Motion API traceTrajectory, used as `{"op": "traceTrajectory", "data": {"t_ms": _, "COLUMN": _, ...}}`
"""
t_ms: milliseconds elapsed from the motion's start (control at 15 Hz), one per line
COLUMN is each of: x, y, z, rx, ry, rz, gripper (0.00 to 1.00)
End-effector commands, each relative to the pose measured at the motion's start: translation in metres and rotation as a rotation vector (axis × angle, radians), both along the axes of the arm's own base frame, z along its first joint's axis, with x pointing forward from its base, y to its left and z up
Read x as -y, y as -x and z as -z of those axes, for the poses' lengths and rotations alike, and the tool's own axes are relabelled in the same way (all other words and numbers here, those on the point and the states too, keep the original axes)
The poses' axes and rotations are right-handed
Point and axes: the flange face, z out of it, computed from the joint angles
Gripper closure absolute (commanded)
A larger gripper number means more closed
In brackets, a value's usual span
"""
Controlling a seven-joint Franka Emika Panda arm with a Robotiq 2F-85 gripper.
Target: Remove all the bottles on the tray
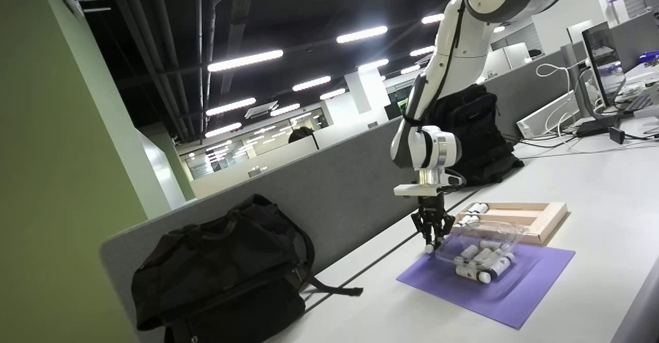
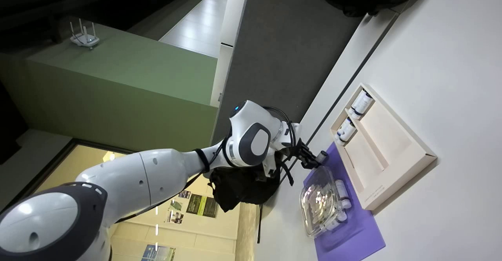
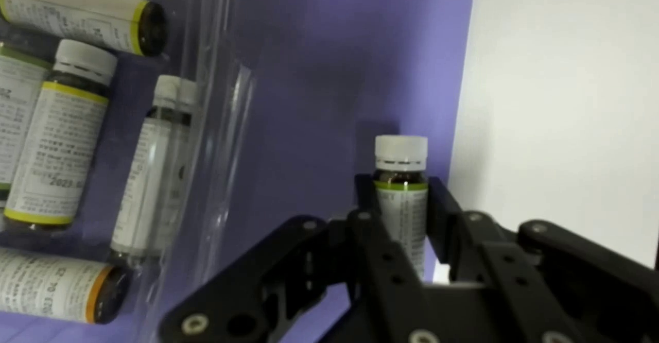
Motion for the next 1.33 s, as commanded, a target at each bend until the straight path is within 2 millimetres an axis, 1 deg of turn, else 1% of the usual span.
{"op": "traceTrajectory", "data": {"t_ms": 0, "x": -0.002, "y": -0.014, "z": 0.006, "rx": -0.026, "ry": 0.0, "rz": 0.038, "gripper": 0.53}}
{"op": "traceTrajectory", "data": {"t_ms": 67, "x": -0.003, "y": -0.014, "z": 0.005, "rx": -0.036, "ry": -0.004, "rz": 0.03, "gripper": 0.37}}
{"op": "traceTrajectory", "data": {"t_ms": 133, "x": -0.002, "y": -0.013, "z": -0.002, "rx": -0.039, "ry": -0.013, "rz": 0.021, "gripper": 0.33}}
{"op": "traceTrajectory", "data": {"t_ms": 267, "x": 0.002, "y": -0.009, "z": -0.018, "rx": -0.023, "ry": -0.015, "rz": 0.014, "gripper": 0.2}}
{"op": "traceTrajectory", "data": {"t_ms": 400, "x": 0.012, "y": -0.007, "z": -0.033, "rx": 0.002, "ry": -0.015, "rz": 0.017, "gripper": 0.08}}
{"op": "traceTrajectory", "data": {"t_ms": 467, "x": 0.02, "y": -0.007, "z": -0.04, "rx": 0.016, "ry": -0.01, "rz": 0.025, "gripper": 0.03}}
{"op": "traceTrajectory", "data": {"t_ms": 600, "x": 0.038, "y": -0.01, "z": -0.05, "rx": 0.05, "ry": 0.007, "rz": 0.048, "gripper": 0.0}}
{"op": "traceTrajectory", "data": {"t_ms": 800, "x": 0.071, "y": -0.014, "z": -0.054, "rx": 0.058, "ry": 0.025, "rz": 0.092, "gripper": 0.0}}
{"op": "traceTrajectory", "data": {"t_ms": 1067, "x": 0.104, "y": -0.013, "z": -0.045, "rx": 0.037, "ry": 0.058, "rz": 0.133, "gripper": 0.0}}
{"op": "traceTrajectory", "data": {"t_ms": 1267, "x": 0.115, "y": -0.011, "z": -0.034, "rx": 0.012, "ry": 0.083, "rz": 0.142, "gripper": 0.0}}
